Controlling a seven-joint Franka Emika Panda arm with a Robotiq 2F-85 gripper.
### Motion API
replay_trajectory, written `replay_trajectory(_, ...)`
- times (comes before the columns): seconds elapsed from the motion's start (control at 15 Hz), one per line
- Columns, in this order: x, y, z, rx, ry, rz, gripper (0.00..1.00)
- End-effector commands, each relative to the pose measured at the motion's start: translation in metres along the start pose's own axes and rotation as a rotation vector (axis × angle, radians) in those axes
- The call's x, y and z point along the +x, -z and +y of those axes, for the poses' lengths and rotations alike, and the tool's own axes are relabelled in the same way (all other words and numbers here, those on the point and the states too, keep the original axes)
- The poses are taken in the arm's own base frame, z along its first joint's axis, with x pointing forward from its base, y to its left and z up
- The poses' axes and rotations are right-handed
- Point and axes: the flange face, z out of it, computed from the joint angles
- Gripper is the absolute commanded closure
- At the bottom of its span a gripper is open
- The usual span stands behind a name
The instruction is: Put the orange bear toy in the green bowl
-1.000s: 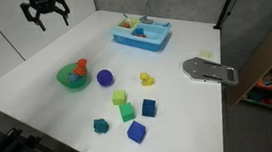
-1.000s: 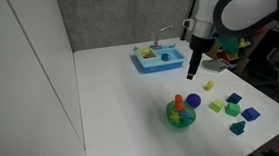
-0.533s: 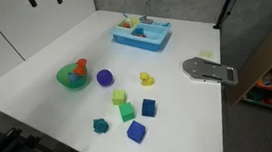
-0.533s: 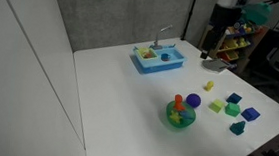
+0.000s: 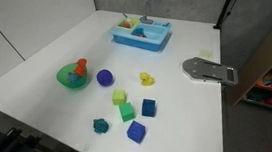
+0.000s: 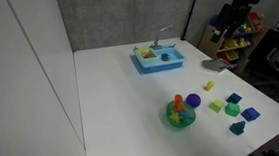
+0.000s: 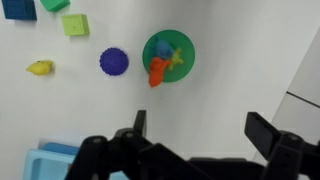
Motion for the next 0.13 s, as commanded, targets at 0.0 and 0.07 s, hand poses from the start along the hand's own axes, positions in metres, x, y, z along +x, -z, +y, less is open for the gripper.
replay_trajectory(0.0,-0.0005,0.0025,-0.0011,0.013,-0.002,0.002,0.0)
replay_trajectory(0.07,-0.0007,0.0031,-0.0016,0.019,-0.004,0.004,0.0)
